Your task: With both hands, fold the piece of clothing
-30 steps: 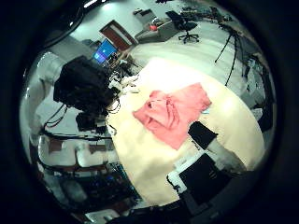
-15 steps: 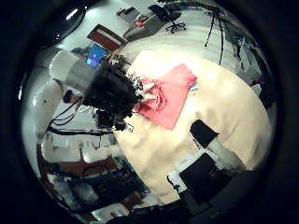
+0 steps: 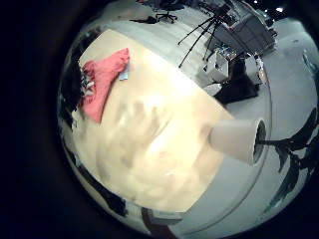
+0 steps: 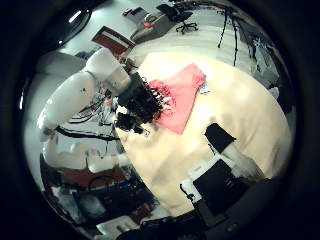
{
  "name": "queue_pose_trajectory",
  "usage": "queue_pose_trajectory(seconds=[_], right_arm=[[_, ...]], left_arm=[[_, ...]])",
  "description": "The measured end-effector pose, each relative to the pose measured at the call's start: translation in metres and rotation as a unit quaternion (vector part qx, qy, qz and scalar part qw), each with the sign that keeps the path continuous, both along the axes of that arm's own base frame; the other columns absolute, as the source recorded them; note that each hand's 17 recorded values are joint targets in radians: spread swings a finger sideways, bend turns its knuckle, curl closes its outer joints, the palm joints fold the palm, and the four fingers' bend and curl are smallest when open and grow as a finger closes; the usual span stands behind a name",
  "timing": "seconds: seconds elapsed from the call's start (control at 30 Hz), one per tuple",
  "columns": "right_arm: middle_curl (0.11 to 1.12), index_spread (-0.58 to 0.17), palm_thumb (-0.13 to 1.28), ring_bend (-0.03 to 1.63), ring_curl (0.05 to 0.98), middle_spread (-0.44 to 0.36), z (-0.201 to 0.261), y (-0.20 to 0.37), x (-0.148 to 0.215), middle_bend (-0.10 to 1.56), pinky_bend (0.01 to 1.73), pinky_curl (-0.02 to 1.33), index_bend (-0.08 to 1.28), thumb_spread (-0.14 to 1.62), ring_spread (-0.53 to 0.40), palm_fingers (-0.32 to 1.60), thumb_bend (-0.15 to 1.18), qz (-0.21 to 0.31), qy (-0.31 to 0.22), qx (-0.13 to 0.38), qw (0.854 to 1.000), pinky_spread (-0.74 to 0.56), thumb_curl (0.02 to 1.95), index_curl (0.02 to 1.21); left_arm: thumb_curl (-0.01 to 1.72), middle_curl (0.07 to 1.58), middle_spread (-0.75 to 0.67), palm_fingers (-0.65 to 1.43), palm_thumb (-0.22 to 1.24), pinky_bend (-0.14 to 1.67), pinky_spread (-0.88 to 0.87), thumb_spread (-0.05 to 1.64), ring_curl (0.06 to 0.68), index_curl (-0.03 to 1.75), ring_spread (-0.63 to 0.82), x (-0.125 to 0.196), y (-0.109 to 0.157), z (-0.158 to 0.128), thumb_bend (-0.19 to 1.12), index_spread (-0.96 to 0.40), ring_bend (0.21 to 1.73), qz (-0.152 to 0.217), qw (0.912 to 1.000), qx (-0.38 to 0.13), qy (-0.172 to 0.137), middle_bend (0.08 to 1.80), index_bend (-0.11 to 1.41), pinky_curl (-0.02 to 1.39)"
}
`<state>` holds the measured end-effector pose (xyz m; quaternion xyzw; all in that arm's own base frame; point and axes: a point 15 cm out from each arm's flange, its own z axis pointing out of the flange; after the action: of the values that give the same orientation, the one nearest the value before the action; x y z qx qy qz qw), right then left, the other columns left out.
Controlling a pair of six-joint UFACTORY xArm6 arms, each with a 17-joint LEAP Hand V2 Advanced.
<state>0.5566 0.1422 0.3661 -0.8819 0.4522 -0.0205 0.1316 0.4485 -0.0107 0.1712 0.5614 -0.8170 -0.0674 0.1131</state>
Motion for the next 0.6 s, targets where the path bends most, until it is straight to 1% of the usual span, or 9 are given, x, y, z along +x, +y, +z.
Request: queue_pose_trajectory(seconds=[0.07, 0.13, 0.23, 0.3, 0.43, 0.53, 0.6], right_arm=[[0.34, -0.377, 1.02, 0.57, 0.21, -0.037, 0.001, 0.0, 0.0, 0.27, 0.66, 0.22, 0.16, 0.92, 0.041, 0.12, -0.01, 0.002, -0.001, 0.0, 1.0, 0.25, 0.78, 0.28], [0.34, -0.377, 1.02, 0.56, 0.21, -0.038, 0.002, 0.0, 0.0, 0.27, 0.66, 0.22, 0.16, 0.92, 0.038, 0.13, -0.01, 0.002, -0.002, 0.001, 1.0, 0.25, 0.79, 0.28], [0.34, -0.376, 1.02, 0.56, 0.211, -0.039, 0.003, 0.0, -0.001, 0.26, 0.65, 0.22, 0.16, 0.92, 0.036, 0.13, -0.01, 0.002, -0.002, 0.001, 1.0, 0.24, 0.79, 0.28], [0.34, -0.376, 1.02, 0.55, 0.211, -0.039, 0.005, 0.001, -0.001, 0.26, 0.64, 0.22, 0.16, 0.92, 0.035, 0.13, -0.01, 0.003, -0.005, 0.001, 1.0, 0.24, 0.8, 0.28], [0.34, -0.378, 1.01, 0.55, 0.212, -0.039, 0.006, 0.002, -0.003, 0.26, 0.63, 0.21, 0.16, 0.92, 0.034, 0.14, -0.02, 0.004, -0.003, 0.001, 1.0, 0.24, 0.8, 0.28], [0.34, -0.378, 0.83, 0.51, 0.206, -0.024, 0.006, 0.001, -0.015, 0.24, 0.59, 0.21, 0.18, 0.96, 0.09, 0.1, -0.07, 0.008, 0.018, -0.002, 1.0, 0.28, 0.76, 0.29], [0.34, -0.373, 0.79, 0.49, 0.201, -0.014, 0.003, 0.0, -0.027, 0.23, 0.58, 0.21, 0.17, 1.0, 0.114, 0.1, -0.04, 0.011, 0.041, -0.005, 0.999, 0.29, 0.74, 0.29]], left_arm=[[0.2, 0.28, 0.25, -0.04, 0.11, 0.23, 0.45, 1.29, 0.216, 0.31, 0.46, 0.003, -0.003, 0.033, -0.01, 0.1, 0.38, 0.004, 0.9995, -0.01, -0.028, 0.18, 0.16, 0.32], [0.2, 0.28, 0.25, -0.03, 0.1, 0.23, 0.45, 1.29, 0.219, 0.31, 0.46, -0.001, -0.005, 0.067, -0.01, 0.1, 0.38, 0.008, 0.9985, -0.019, -0.05, 0.18, 0.16, 0.32], [0.21, 0.28, 0.24, -0.02, 0.11, 0.23, 0.45, 1.29, 0.22, 0.31, 0.46, -0.004, 0.001, 0.118, -0.01, 0.1, 0.38, 0.017, 0.9959, -0.025, -0.085, 0.18, 0.16, 0.32], [0.21, 0.28, 0.24, -0.02, 0.11, 0.23, 0.45, 1.28, 0.222, 0.31, 0.46, -0.01, 0.007, 0.143, -0.01, 0.09, 0.38, 0.026, 0.9942, -0.027, -0.101, 0.18, 0.16, 0.32], [0.21, 0.28, 0.23, -0.02, 0.11, 0.23, 0.45, 1.28, 0.225, 0.31, 0.45, -0.017, 0.023, 0.175, -0.01, 0.09, 0.39, 0.05, 0.9898, -0.024, -0.132, 0.18, 0.17, 0.33], [0.21, 0.28, 0.23, -0.01, 0.12, 0.23, 0.45, 1.27, 0.226, 0.31, 0.45, -0.03, 0.028, 0.187, -0.01, 0.08, 0.38, 0.074, 0.9873, -0.019, -0.139, 0.18, 0.17, 0.33], [0.21, 0.28, 0.23, -0.01, 0.12, 0.23, 0.45, 1.26, 0.228, 0.31, 0.45, -0.038, 0.03, 0.195, -0.01, 0.08, 0.39, 0.085, 0.9858, -0.016, -0.144, 0.18, 0.17, 0.33]])
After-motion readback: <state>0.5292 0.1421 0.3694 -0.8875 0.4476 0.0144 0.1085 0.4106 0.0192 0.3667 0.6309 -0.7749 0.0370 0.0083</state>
